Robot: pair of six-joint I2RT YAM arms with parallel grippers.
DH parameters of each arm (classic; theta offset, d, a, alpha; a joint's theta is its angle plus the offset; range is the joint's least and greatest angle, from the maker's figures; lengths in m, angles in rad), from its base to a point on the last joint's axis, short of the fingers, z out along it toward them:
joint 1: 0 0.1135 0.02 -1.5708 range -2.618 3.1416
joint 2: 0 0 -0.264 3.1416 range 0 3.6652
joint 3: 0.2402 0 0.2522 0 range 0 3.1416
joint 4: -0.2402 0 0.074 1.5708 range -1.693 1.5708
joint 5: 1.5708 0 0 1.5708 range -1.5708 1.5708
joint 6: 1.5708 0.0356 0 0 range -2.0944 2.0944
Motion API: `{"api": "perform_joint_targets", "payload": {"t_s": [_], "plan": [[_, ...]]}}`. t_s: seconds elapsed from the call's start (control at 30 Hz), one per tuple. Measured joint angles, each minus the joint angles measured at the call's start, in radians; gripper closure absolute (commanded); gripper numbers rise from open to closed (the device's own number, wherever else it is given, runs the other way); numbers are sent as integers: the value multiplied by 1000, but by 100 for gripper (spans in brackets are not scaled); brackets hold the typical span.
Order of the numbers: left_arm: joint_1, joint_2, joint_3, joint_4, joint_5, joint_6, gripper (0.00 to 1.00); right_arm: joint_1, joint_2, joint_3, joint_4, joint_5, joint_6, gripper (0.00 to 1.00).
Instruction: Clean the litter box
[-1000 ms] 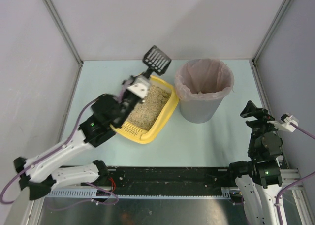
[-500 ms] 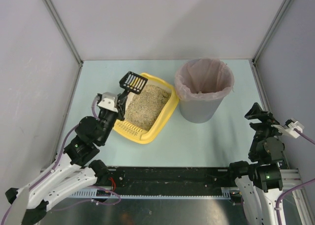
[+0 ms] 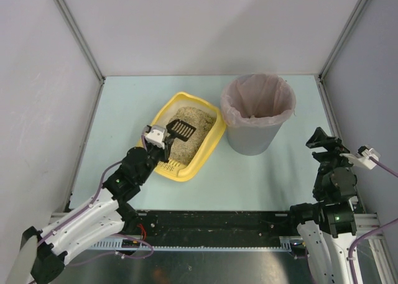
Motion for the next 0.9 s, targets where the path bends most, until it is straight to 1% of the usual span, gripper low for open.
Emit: {"api": "perform_joint_targets", "payload": {"t_s": [0.17, 0.4, 0.57, 0.7, 0.9], "plan": [[7, 55, -29, 130, 35, -18, 100, 0, 18, 0, 2, -13, 15, 19], [14, 194, -81, 312, 50, -29, 100, 0, 48, 0, 3, -33, 23, 19], [51, 316, -82, 400, 88, -38, 100, 0, 57, 0, 6, -34, 24, 19], [75, 381, -92, 476, 119, -47, 100, 0, 61, 0, 11, -37, 26, 19], [93, 509, -105, 584, 166, -54, 100, 0, 65, 0, 17, -37, 26, 19]]}}
